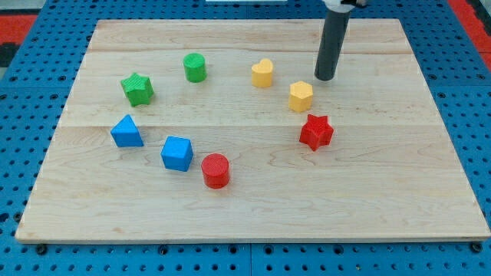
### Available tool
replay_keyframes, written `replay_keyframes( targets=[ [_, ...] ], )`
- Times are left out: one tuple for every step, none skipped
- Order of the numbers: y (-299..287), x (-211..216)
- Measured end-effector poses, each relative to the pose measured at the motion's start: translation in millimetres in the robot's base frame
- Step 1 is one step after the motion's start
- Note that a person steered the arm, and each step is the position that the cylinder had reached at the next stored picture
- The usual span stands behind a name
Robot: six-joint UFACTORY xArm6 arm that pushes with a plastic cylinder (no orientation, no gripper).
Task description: Move the red blocks diagonal to the to each other
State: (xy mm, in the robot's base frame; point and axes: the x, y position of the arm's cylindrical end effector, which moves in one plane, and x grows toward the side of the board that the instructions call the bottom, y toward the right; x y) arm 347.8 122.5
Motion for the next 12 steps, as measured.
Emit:
replay_keyframes(
  targets=[
    [37.7, 13.0],
    [41.5, 24.9],
    [41.5, 26.8],
    [41.8, 26.8],
    [41.8, 26.8],
    [38.9, 42.7],
    [29.7, 75.0],
    [-0.2, 98.8],
    [-37.9, 111.4],
    [-41.3, 114.5],
    [-27.2, 108.4],
    [-12.5, 97.0]
  ],
)
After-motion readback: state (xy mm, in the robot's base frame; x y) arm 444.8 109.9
